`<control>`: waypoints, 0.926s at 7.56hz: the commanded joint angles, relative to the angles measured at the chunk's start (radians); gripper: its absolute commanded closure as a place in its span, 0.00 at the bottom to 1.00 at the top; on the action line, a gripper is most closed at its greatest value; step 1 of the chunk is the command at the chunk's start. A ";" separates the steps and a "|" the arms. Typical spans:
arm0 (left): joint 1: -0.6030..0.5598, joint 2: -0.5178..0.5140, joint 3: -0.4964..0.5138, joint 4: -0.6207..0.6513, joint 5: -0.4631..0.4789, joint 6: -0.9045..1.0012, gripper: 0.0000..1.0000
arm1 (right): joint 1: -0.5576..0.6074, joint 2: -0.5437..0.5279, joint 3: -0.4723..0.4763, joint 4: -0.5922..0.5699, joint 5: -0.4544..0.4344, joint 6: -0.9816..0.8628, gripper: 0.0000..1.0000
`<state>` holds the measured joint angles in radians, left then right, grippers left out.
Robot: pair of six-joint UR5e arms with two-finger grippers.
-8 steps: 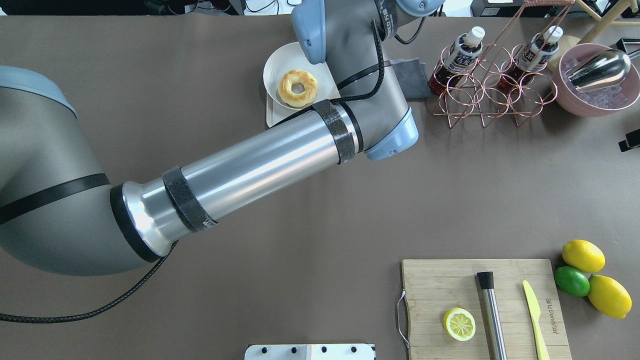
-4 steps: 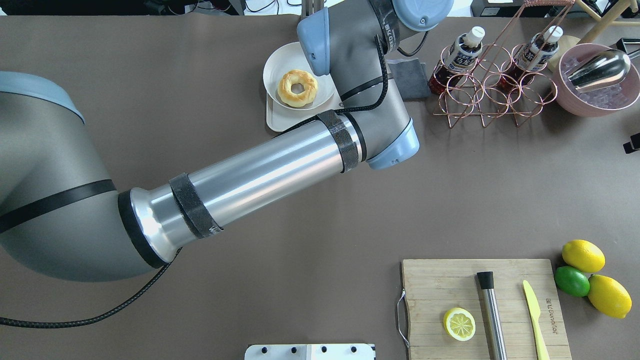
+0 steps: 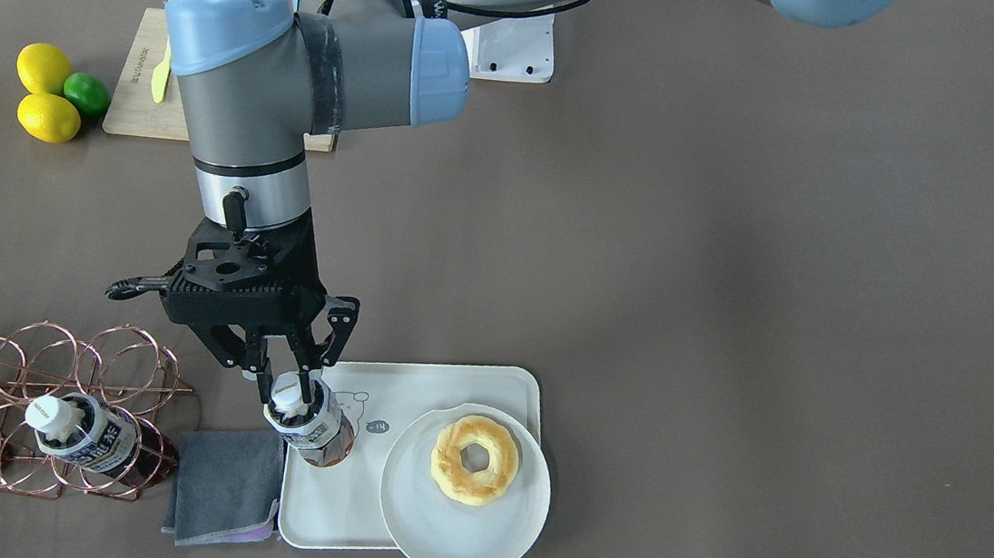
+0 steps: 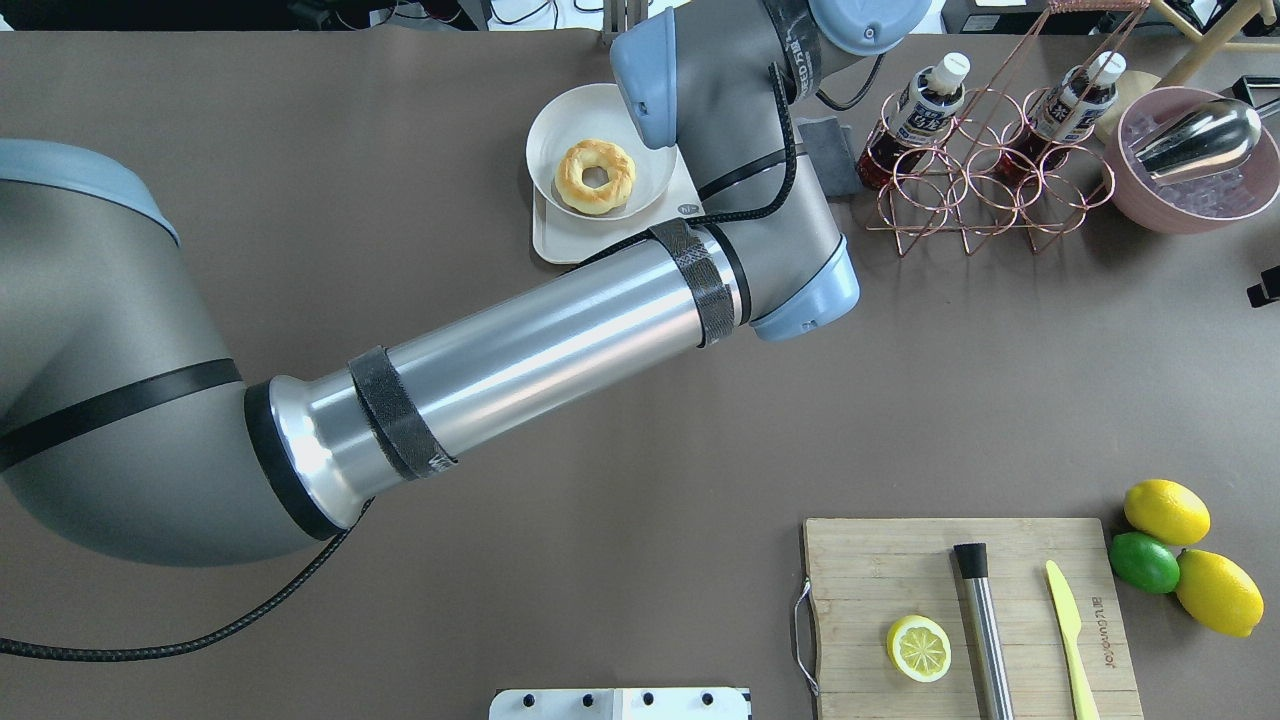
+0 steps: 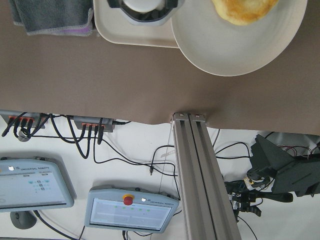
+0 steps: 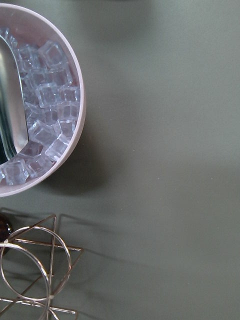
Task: Place tea on tray
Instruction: 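Lift the bottle with the left gripper and carry it toward the tray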
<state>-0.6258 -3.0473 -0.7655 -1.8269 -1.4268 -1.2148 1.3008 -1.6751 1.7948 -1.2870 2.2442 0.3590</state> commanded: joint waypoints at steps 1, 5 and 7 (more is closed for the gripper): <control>0.001 0.004 0.003 0.000 0.000 0.001 1.00 | 0.000 0.003 0.000 0.000 0.000 0.000 0.01; -0.002 0.022 0.006 -0.002 0.000 0.017 1.00 | 0.000 0.003 -0.005 0.000 0.000 0.000 0.01; -0.003 0.022 0.005 -0.024 -0.003 0.049 1.00 | 0.000 0.003 -0.005 0.002 0.002 0.000 0.01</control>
<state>-0.6273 -3.0269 -0.7592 -1.8301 -1.4274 -1.1907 1.3008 -1.6721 1.7910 -1.2869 2.2449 0.3590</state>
